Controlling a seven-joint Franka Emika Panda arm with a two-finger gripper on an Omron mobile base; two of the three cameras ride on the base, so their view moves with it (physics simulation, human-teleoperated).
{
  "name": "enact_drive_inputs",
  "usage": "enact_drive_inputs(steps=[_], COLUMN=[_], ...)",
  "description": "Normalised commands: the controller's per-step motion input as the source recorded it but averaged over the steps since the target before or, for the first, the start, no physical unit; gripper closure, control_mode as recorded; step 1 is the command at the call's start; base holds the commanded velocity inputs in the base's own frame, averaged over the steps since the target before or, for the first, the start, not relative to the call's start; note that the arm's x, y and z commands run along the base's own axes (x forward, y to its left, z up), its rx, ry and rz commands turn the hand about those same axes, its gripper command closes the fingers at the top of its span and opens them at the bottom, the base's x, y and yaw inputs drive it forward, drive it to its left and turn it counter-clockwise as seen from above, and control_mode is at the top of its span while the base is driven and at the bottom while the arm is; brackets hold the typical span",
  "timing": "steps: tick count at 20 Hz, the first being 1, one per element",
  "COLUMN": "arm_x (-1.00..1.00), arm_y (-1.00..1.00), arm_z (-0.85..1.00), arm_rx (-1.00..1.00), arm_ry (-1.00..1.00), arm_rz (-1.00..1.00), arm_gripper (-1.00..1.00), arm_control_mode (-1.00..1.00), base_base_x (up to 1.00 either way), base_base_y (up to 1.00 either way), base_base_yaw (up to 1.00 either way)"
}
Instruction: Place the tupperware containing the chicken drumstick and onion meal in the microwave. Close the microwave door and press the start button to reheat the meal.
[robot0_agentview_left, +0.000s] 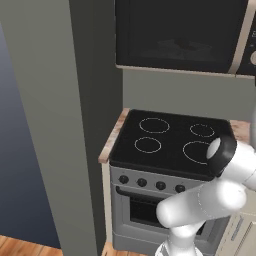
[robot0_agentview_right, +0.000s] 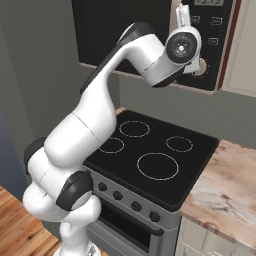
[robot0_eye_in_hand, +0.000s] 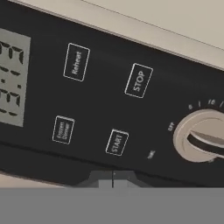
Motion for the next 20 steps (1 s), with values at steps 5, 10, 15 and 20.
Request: enact_drive_inputs(steps=[5,10,15,20], arm_x=[0.19,0.24,0.36,0.44], arm_y=[-0.15,-0.17,-0.15,-0.22], arm_z=[0.0,0.0,-0.12,-0.12], arm_rx=[0.06,0.07,0.06,0.07], arm_ry=[0.07,0.03,0.0,0.0], arm_rz=[0.03,0.03,0.04,0.01], arm_gripper=[1.0,1.0,1.0,1.0], arm_control_mode=[-1.0,-1.0,-1.0,-1.0], base_base_x=[0.0,0.0,0.0,0.0], base_base_y=[0.0,0.0,0.0,0.0], base_base_yaw=[0.0,0.0,0.0,0.0])
